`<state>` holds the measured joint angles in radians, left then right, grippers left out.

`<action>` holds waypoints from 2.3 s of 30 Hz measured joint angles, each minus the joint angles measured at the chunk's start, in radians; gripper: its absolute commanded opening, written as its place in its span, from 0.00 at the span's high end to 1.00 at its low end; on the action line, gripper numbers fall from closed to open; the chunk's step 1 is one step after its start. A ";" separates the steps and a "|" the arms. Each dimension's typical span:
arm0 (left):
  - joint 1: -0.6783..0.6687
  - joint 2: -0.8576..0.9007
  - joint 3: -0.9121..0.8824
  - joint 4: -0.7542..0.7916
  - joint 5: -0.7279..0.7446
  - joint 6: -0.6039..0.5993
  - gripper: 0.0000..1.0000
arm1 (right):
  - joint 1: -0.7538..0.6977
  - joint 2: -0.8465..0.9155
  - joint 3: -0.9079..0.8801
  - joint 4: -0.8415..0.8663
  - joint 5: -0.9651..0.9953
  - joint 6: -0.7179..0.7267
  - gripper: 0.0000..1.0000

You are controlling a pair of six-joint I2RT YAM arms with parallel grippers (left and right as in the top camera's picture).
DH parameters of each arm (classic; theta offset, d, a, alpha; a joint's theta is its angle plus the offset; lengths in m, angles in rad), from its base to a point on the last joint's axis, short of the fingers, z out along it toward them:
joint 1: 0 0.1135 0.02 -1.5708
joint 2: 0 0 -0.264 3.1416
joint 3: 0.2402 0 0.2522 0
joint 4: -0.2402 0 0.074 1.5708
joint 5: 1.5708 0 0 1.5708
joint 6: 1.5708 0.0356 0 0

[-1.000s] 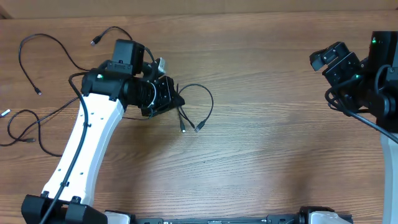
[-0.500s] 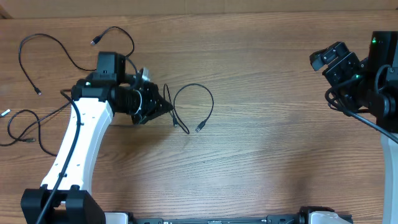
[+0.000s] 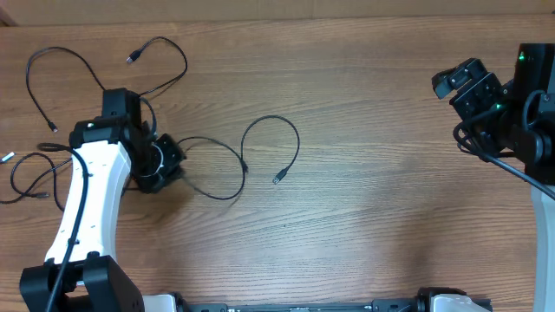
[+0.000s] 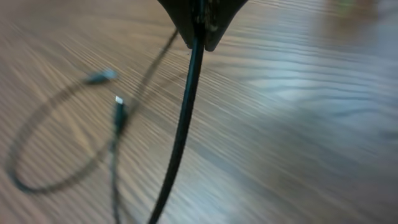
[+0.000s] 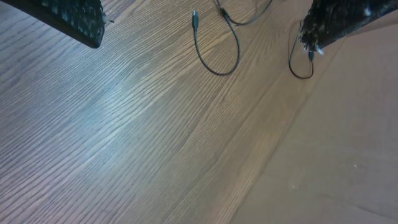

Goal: Untangle cables

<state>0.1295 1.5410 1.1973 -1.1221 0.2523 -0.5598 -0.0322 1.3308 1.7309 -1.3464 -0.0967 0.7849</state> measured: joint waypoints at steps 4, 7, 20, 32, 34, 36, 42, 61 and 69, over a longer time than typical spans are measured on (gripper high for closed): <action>0.002 0.000 -0.012 -0.010 -0.097 -0.008 0.92 | 0.000 0.000 0.000 0.000 0.000 0.001 0.00; 0.002 0.000 -0.040 -0.011 -0.132 -0.011 0.89 | 0.000 0.000 0.000 0.000 0.000 0.000 0.00; -0.037 0.000 -0.165 0.055 0.042 0.128 0.51 | 0.000 0.000 0.000 0.001 0.000 0.000 0.00; -0.445 0.013 -0.136 0.258 0.129 0.212 0.22 | 0.000 0.000 0.000 0.000 0.000 0.000 0.00; -0.500 0.055 -0.058 0.186 0.117 0.214 0.16 | 0.000 0.000 0.000 0.000 0.000 0.001 0.00; -0.530 0.122 0.064 0.079 0.102 0.225 0.06 | 0.000 0.000 0.000 0.000 0.000 0.000 0.00; -0.602 0.381 0.459 -0.117 -0.013 0.228 0.00 | 0.000 0.000 0.000 0.000 0.000 0.000 0.00; -0.654 0.674 0.547 0.061 -0.165 0.211 0.33 | 0.000 0.000 0.000 0.000 0.000 0.001 0.00; -0.716 0.674 0.536 0.076 -0.243 0.207 0.38 | 0.000 0.000 0.000 0.000 0.000 0.000 0.00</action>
<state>-0.5861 2.2150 1.7329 -1.0458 0.0090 -0.3531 -0.0322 1.3308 1.7309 -1.3464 -0.0967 0.7853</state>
